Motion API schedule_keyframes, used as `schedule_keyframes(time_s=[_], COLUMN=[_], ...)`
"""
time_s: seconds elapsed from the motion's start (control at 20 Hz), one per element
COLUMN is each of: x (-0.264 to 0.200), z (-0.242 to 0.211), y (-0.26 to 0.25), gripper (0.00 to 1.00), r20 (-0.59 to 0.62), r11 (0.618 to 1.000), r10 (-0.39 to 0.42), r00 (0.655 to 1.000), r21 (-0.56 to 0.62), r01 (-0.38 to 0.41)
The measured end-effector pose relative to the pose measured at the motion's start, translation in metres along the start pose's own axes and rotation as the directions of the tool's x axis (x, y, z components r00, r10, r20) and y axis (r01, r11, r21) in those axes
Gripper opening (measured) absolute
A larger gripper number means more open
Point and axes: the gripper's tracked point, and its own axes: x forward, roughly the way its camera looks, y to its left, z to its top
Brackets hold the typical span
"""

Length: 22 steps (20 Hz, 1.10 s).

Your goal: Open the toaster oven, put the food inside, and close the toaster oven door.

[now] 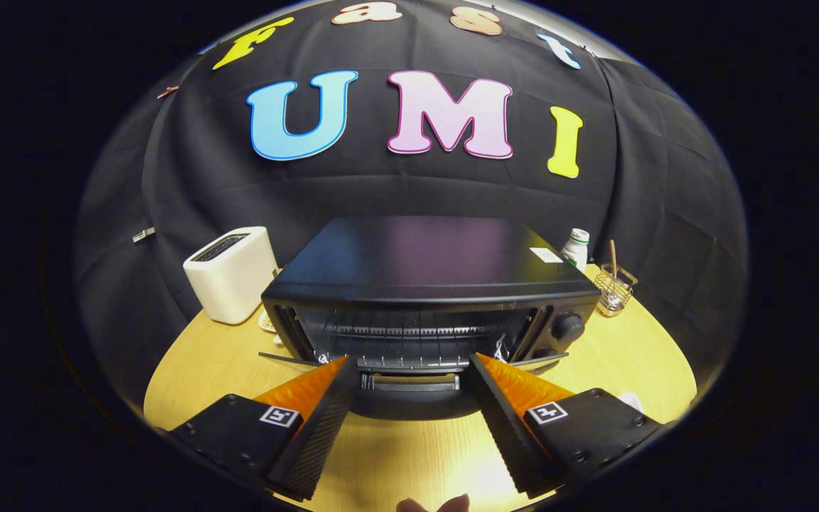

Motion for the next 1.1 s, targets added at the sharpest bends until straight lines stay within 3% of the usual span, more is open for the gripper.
schedule_keyframes(time_s=[0.55,1.1], x=[-0.026,-0.03], z=[-0.065,-0.142], y=[0.0,-0.01], gripper=[1.0,1.0], r20=[-0.117,-0.33], r11=[1.0,0.998], r10=[0.0,0.045], r00=[0.993,0.943], r21=[-0.014,-0.028], r01=[-0.002,-0.057])
